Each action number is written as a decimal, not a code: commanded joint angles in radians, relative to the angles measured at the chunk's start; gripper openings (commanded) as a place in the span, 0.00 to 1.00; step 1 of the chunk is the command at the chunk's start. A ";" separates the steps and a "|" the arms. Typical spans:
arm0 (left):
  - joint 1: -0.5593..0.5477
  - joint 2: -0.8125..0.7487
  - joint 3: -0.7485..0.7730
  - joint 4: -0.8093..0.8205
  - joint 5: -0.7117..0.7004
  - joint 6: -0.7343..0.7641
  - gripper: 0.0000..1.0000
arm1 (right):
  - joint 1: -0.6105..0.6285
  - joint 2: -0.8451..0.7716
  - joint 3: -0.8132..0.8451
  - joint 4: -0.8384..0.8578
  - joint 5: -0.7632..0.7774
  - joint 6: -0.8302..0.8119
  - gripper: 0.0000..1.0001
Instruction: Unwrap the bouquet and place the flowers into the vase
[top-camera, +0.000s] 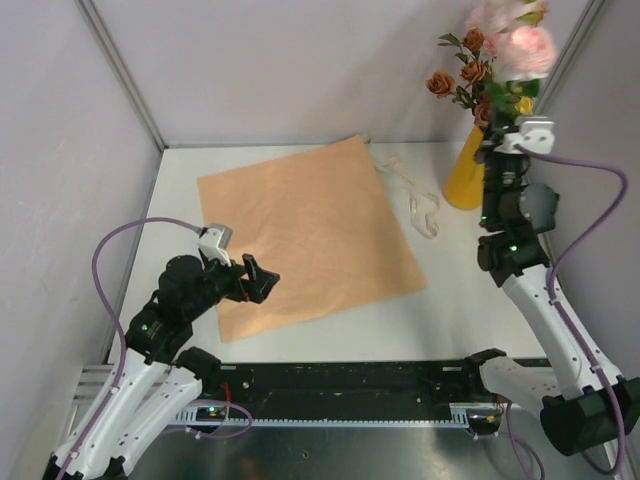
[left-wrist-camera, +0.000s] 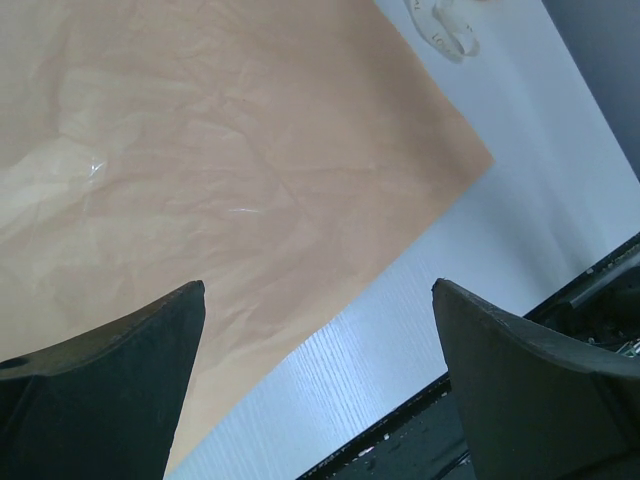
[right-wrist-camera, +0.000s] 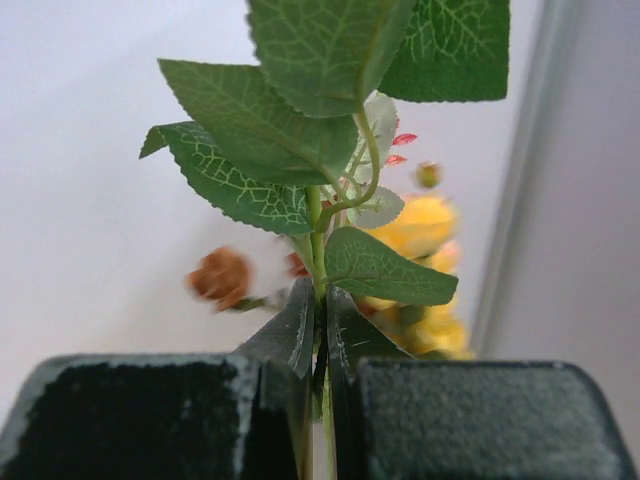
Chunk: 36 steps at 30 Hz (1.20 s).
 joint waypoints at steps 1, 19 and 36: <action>-0.004 0.016 0.015 0.000 -0.035 0.015 1.00 | -0.163 -0.046 0.092 -0.007 -0.096 0.071 0.00; -0.005 -0.034 0.014 -0.010 -0.077 0.012 1.00 | -0.493 0.126 0.157 0.145 -0.363 0.332 0.00; -0.005 -0.028 0.014 -0.011 -0.074 0.009 1.00 | -0.585 0.270 0.231 0.240 -0.449 0.463 0.00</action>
